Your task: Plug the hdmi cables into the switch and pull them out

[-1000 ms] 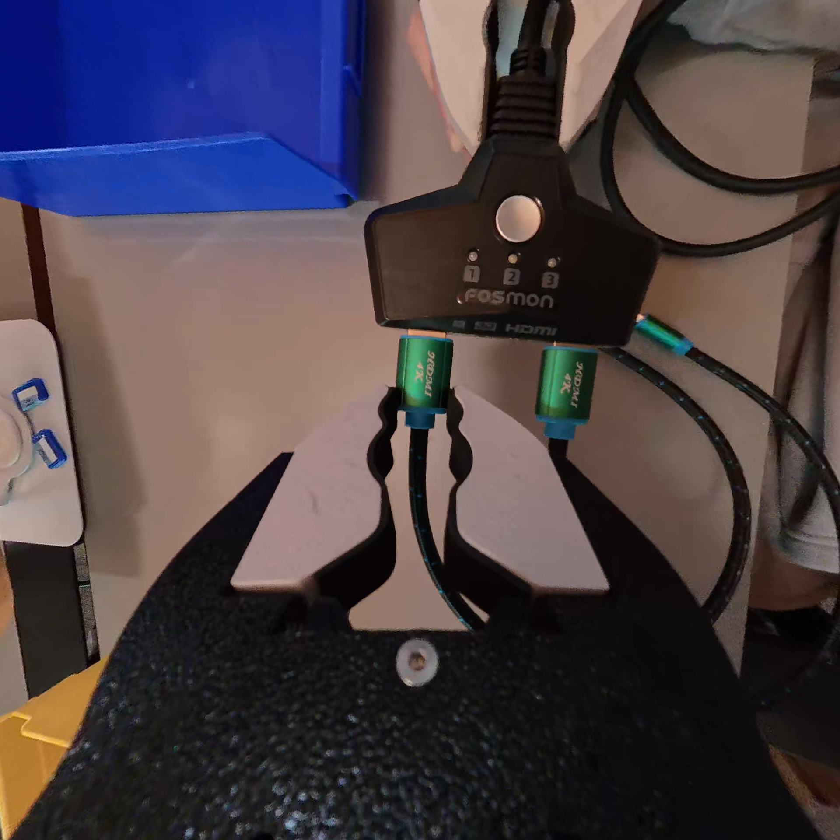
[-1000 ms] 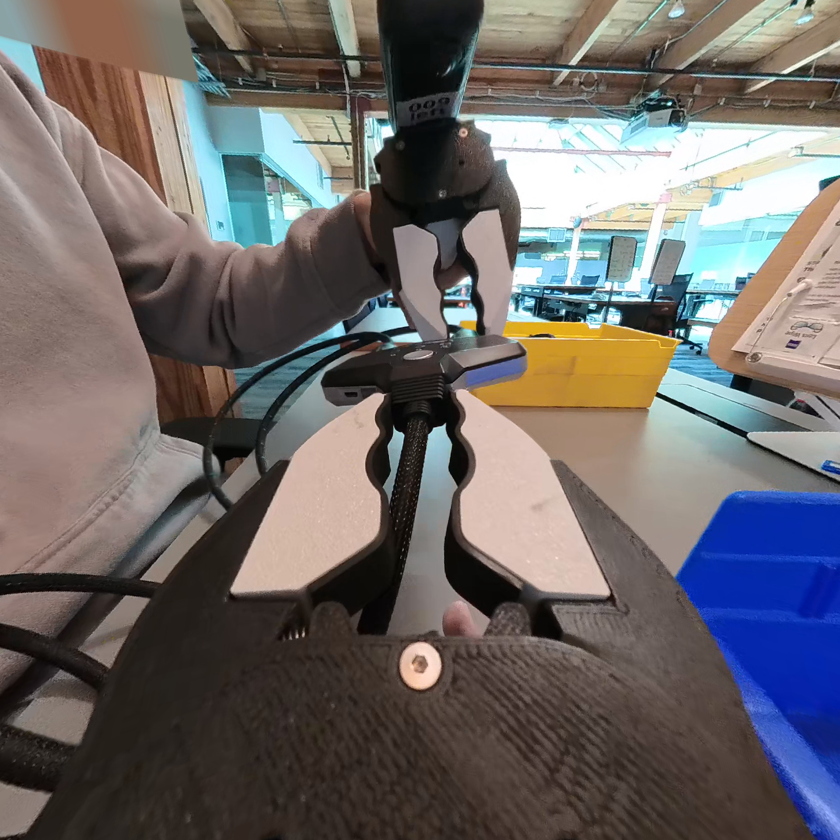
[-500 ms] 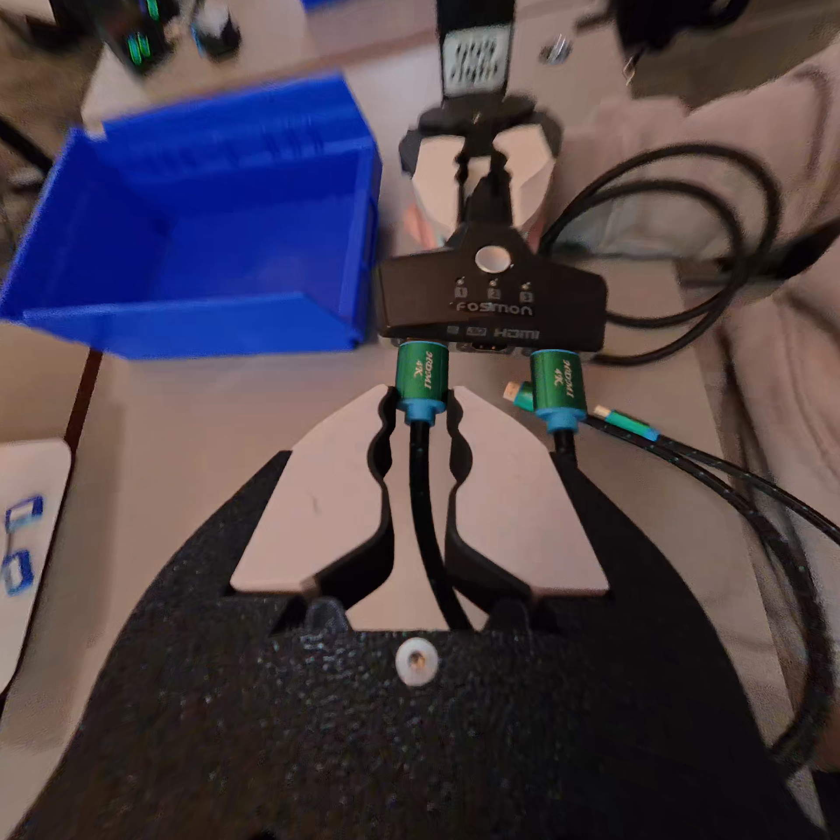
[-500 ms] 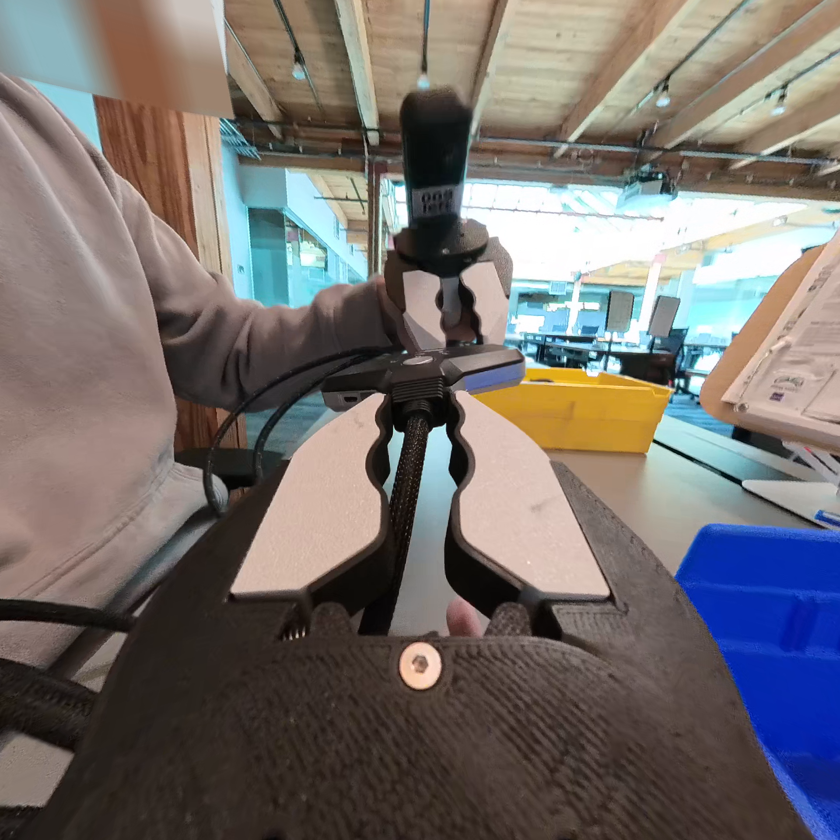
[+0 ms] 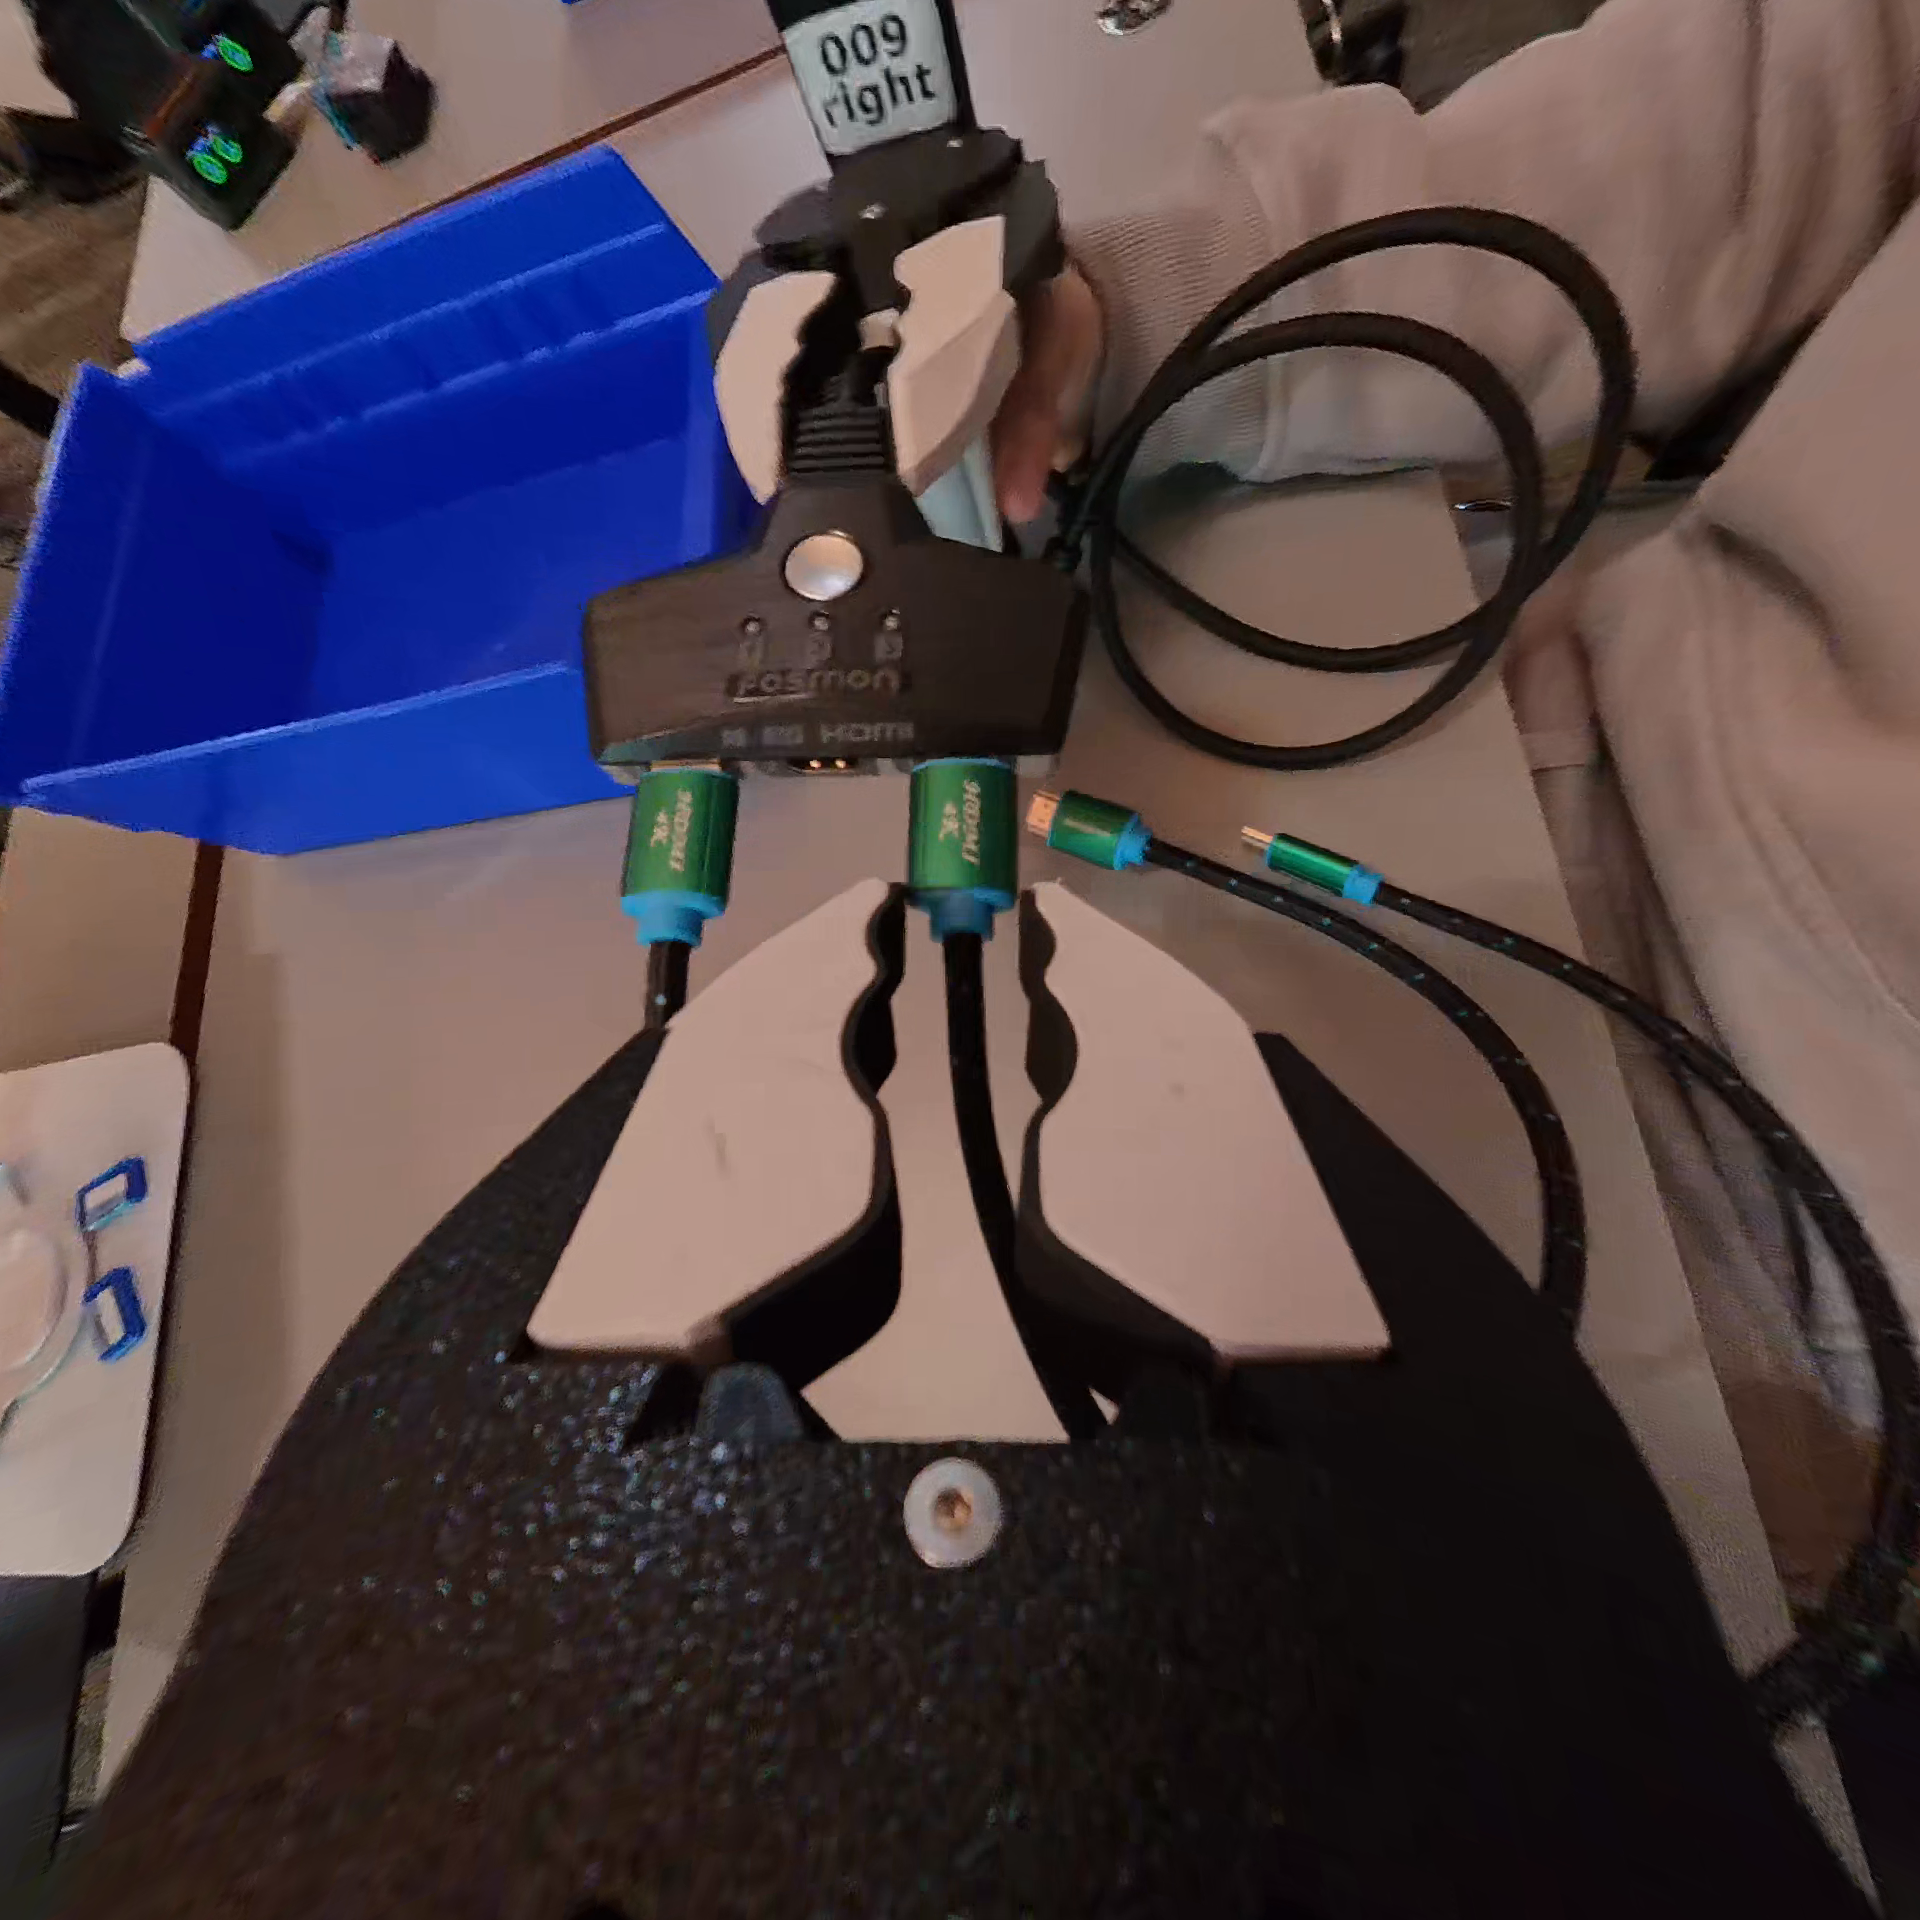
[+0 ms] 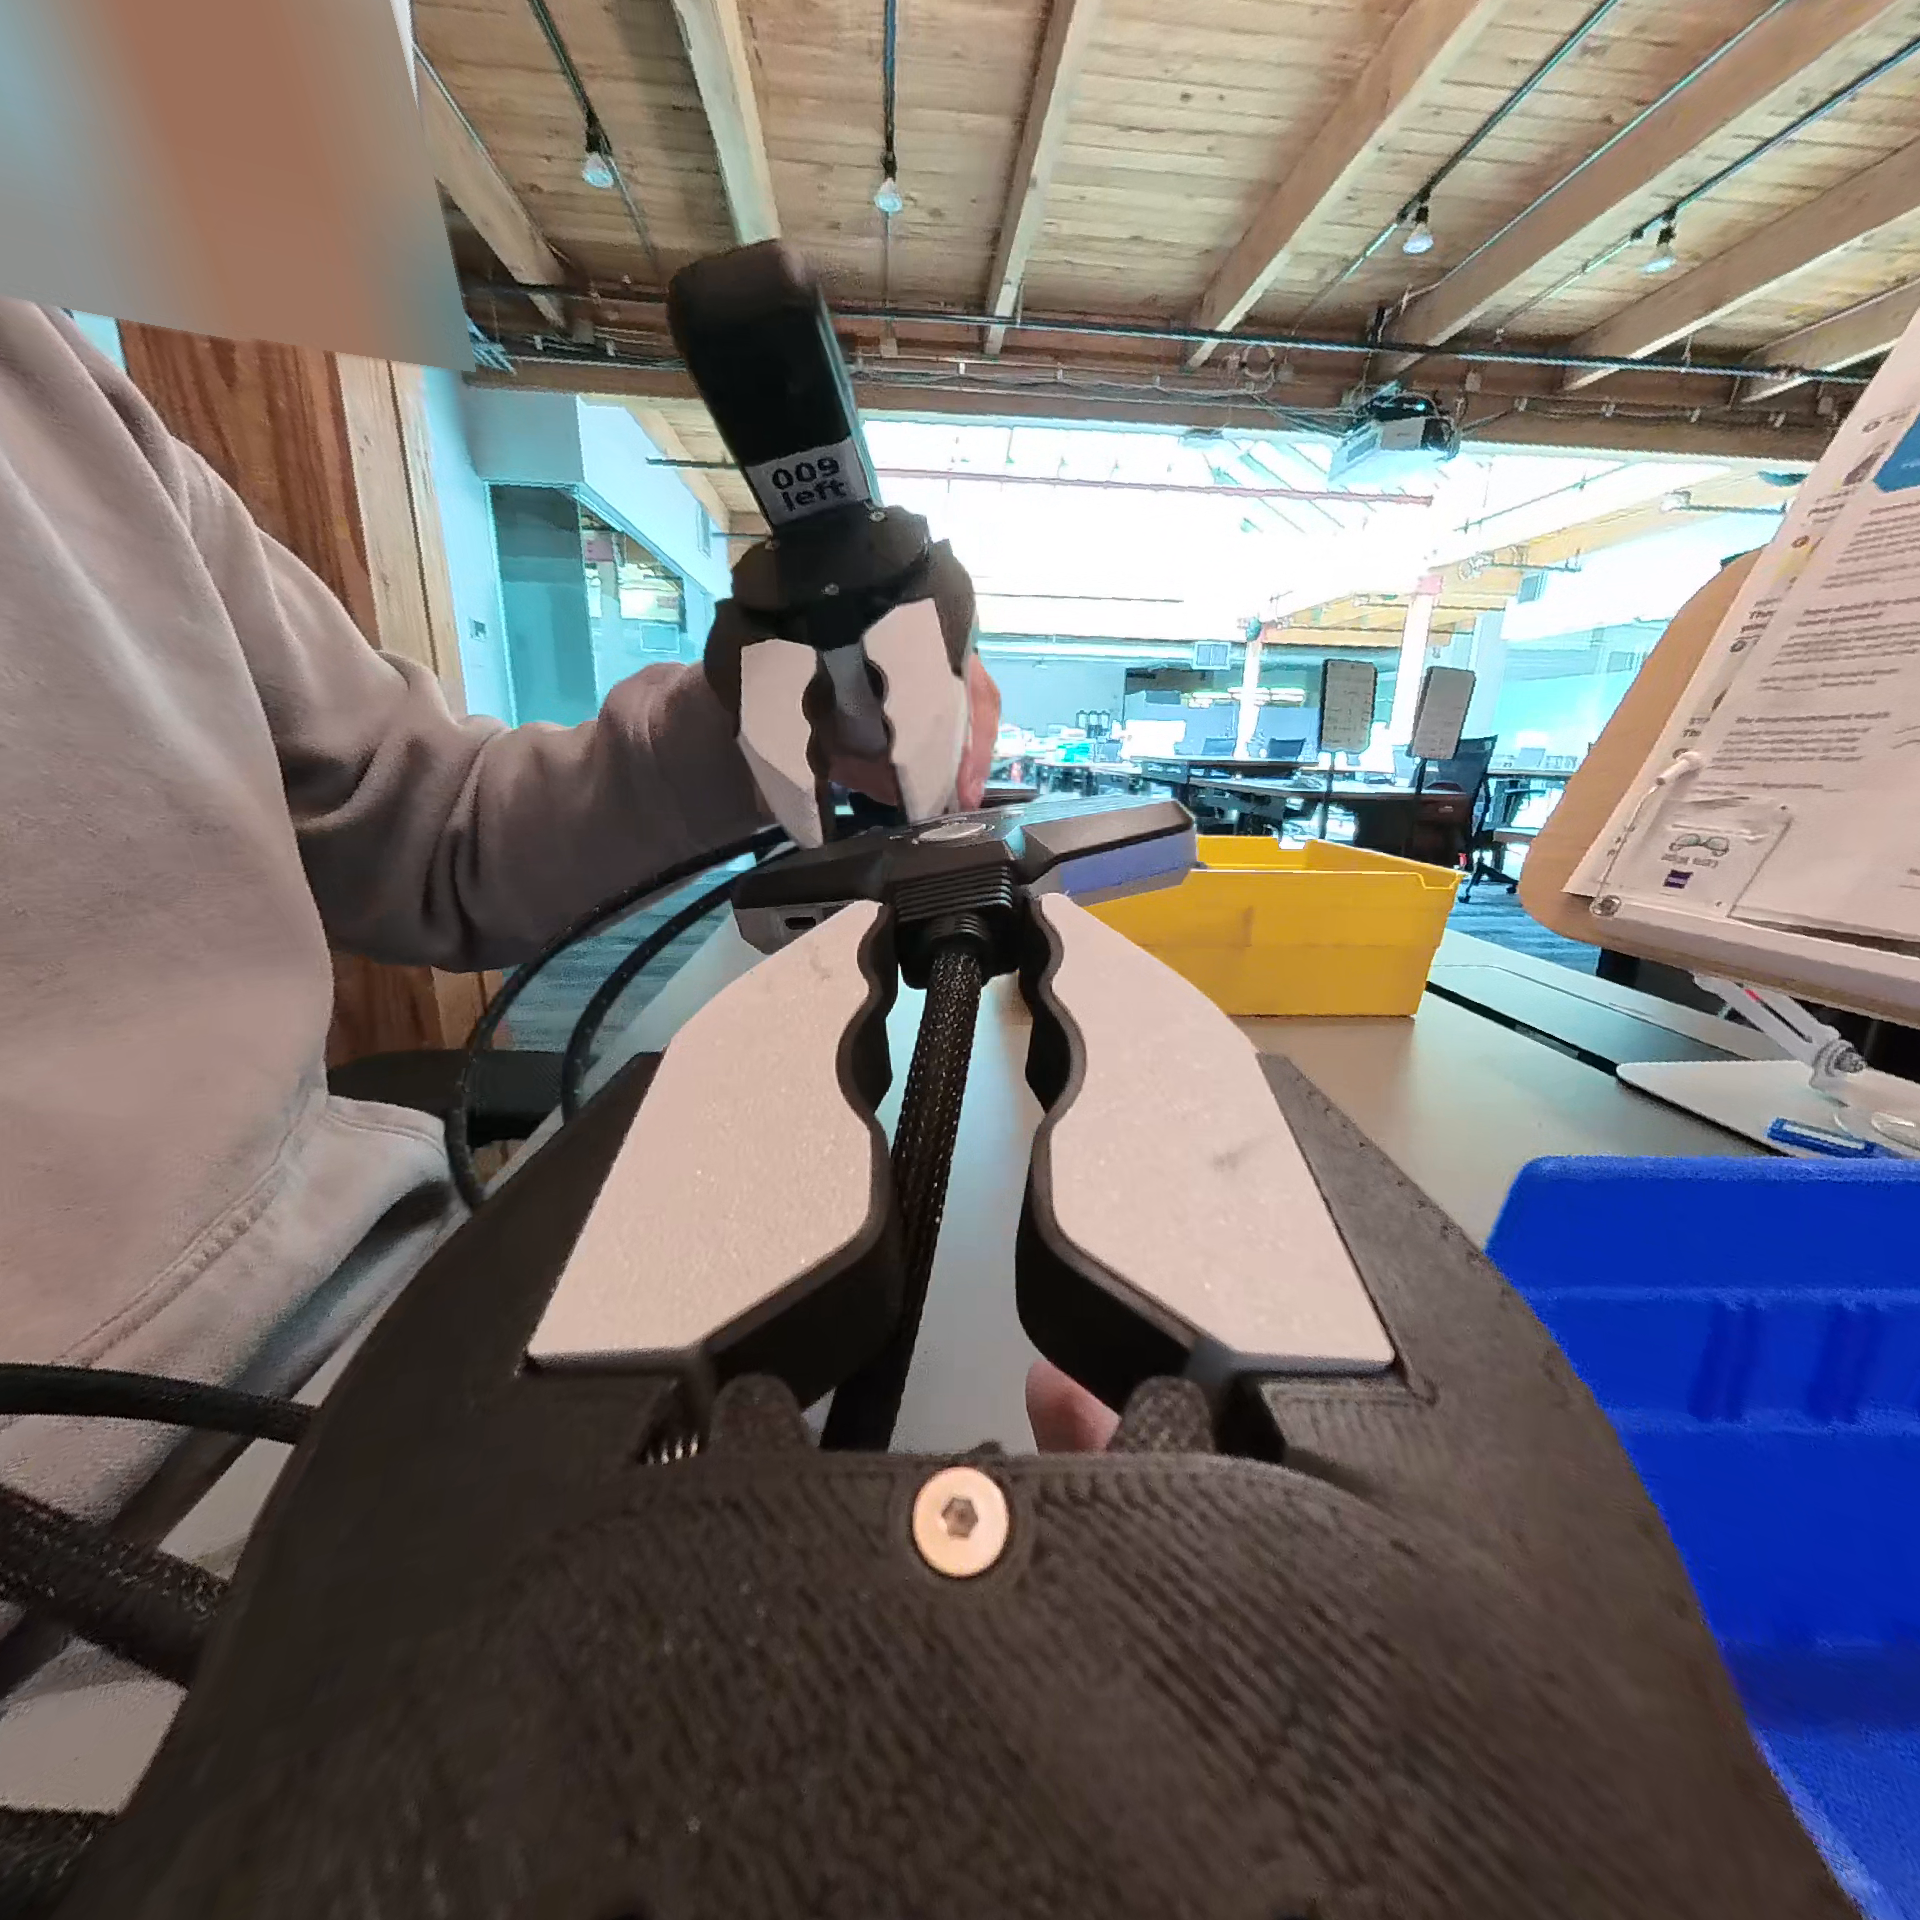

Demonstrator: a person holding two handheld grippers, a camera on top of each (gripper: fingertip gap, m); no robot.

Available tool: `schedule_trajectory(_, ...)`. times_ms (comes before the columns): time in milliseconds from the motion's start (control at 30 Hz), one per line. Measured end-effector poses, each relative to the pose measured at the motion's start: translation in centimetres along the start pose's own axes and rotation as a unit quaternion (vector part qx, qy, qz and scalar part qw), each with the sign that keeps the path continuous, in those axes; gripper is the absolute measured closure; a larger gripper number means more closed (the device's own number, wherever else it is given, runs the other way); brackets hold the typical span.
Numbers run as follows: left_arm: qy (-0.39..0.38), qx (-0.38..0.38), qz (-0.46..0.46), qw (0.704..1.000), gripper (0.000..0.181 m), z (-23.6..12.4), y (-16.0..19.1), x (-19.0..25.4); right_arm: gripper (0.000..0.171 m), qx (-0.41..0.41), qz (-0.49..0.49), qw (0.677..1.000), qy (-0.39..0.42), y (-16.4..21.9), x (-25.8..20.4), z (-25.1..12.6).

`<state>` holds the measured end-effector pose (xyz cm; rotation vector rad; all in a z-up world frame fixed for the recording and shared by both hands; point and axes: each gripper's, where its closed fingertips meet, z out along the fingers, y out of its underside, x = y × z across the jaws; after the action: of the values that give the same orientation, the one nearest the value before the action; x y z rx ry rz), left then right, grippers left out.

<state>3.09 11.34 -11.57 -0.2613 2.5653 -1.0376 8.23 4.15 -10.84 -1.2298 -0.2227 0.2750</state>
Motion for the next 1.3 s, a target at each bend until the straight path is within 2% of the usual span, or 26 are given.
schedule_trajectory(233,-0.011,-0.054,0.017,0.998,0.163,1.1,1.0,-0.4,0.148,0.001,0.025,1.000,0.012,0.2,0.6,0.1)
schedule_trajectory(433,0.002,-0.022,0.011,1.000,0.162,0.9,0.4,0.2,0.148,-0.006,-0.003,1.000,0.005,0.0,0.1,0.0)
schedule_trajectory(500,-0.030,0.063,0.016,0.997,0.160,-1.1,-2.0,-0.3,0.149,0.020,-0.035,0.999,0.004,-1.2,-0.2,0.1)
schedule_trajectory(533,-0.050,0.130,0.006,0.990,0.153,-2.8,-3.7,-0.5,0.149,0.028,-0.052,0.998,0.014,-2.0,-0.1,-0.1)
schedule_trajectory(600,-0.112,0.238,-0.032,0.964,0.152,-7.2,-5.4,-1.8,0.149,0.020,-0.089,0.995,0.047,-3.6,0.5,-0.7)
schedule_trajectory(667,-0.201,0.298,-0.075,0.930,0.153,-10.7,-4.1,-3.5,0.149,-0.005,-0.151,0.985,0.088,-5.8,1.2,-1.8)
schedule_trajectory(733,-0.238,0.307,-0.119,0.914,0.153,-11.6,-0.7,-4.1,0.149,-0.022,-0.205,0.970,0.125,-8.6,2.1,-2.9)
schedule_trajectory(867,-0.202,0.218,-0.198,0.934,0.148,-8.6,6.1,-2.0,0.149,-0.051,-0.281,0.934,0.215,-14.3,4.8,-5.6)
schedule_trajectory(1000,-0.187,0.162,-0.192,0.950,0.147,-6.7,8.6,0.1,0.148,-0.109,-0.341,0.885,0.297,-18.6,7.5,-7.9)
schedule_trajectory(1167,-0.164,0.132,-0.204,0.956,0.146,-4.8,9.7,0.6,0.148,-0.223,-0.394,0.791,0.411,-21.2,11.6,-9.5)
schedule_trajectory(1300,-0.147,0.133,-0.217,0.956,0.146,-3.7,9.8,0.7,0.148,-0.363,-0.404,0.694,0.472,-20.0,15.1,-10.2)
